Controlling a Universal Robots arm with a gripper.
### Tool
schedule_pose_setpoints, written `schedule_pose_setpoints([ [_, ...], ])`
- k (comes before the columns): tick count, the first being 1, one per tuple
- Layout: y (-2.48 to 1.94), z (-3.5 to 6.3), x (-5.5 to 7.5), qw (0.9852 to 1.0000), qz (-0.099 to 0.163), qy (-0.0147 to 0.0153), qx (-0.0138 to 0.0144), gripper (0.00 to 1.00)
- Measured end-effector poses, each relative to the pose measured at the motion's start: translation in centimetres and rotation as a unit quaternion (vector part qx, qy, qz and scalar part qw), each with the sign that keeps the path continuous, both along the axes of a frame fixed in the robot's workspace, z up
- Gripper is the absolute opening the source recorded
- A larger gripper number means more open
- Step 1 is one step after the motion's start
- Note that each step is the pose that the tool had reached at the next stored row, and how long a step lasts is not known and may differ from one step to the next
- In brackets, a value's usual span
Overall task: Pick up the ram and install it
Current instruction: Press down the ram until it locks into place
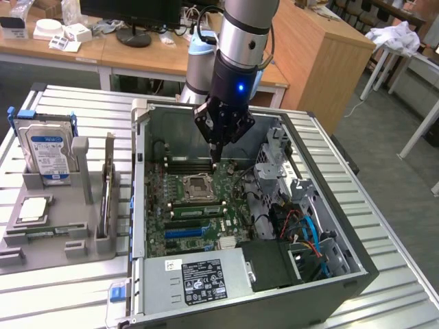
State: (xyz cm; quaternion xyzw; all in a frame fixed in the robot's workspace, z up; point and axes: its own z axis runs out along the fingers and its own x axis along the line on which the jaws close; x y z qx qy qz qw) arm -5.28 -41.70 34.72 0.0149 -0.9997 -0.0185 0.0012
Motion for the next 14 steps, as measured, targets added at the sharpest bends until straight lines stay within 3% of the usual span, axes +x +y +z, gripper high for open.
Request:
schedule_pose_setpoints([
  [4, 0.0, 0.0, -0.01, 1.0, 0.0, 0.0003, 0.0, 0.11],
  [7, 0.0, 0.0, 0.0, 1.0, -0.001, 0.0035, 0.0, 0.11],
  [10, 0.0, 0.0, 0.0, 1.0, -0.001, 0.0091, 0.0, 0.11],
  [14, 0.0, 0.0, 0.0, 1.0, -0.001, 0.0096, 0.0, 0.11],
])
